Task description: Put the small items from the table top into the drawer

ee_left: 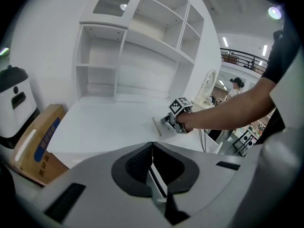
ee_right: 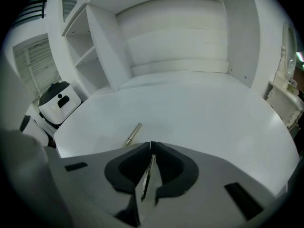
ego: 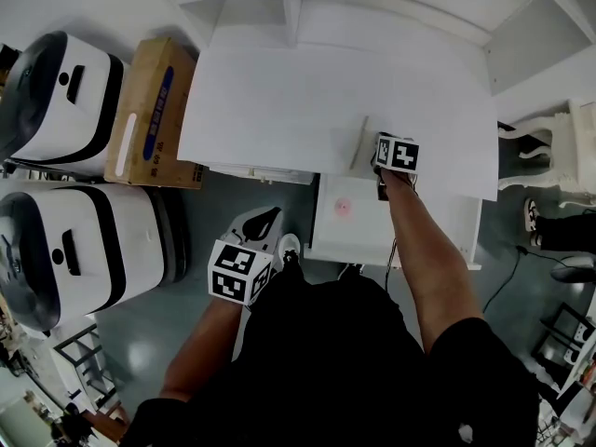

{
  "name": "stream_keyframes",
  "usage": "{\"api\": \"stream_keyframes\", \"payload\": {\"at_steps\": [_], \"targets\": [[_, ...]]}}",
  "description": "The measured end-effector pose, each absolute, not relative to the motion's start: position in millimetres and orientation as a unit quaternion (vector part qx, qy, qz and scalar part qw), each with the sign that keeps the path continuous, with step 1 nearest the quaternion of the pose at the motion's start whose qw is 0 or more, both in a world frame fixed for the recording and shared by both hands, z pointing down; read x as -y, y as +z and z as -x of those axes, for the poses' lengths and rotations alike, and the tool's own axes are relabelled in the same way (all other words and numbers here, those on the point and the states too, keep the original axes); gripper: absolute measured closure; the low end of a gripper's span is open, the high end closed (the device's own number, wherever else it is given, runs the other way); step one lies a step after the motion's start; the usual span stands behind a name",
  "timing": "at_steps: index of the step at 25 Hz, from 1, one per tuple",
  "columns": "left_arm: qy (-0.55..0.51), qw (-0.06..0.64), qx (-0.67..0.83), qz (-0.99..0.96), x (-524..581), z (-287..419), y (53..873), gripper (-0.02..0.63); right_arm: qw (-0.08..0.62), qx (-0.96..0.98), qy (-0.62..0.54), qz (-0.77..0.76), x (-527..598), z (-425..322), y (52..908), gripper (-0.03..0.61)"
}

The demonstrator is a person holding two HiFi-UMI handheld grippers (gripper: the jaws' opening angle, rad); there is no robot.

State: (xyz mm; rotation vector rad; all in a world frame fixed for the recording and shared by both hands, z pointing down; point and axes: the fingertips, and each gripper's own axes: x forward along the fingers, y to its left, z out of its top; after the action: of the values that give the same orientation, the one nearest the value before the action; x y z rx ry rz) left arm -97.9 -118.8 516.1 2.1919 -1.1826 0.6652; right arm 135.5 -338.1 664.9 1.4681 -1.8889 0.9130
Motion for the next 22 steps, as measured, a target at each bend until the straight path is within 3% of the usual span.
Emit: {"api": "stream_keyframes", "payload": {"at_steps": [16,22], "targets": [[0.249,0.267,0.408,-0.837,110.1,67.7,513.1,0.603,0.213,0.753,0.337,-0.523,285.2,-136.9,612.0,0.522],[0.25,0.26,0.404,-0.841,104.7,56.2,511.5,0.603,0.228,0.791,0.326,-0.464,232.1,-124.1,617.5,0.522]]}}
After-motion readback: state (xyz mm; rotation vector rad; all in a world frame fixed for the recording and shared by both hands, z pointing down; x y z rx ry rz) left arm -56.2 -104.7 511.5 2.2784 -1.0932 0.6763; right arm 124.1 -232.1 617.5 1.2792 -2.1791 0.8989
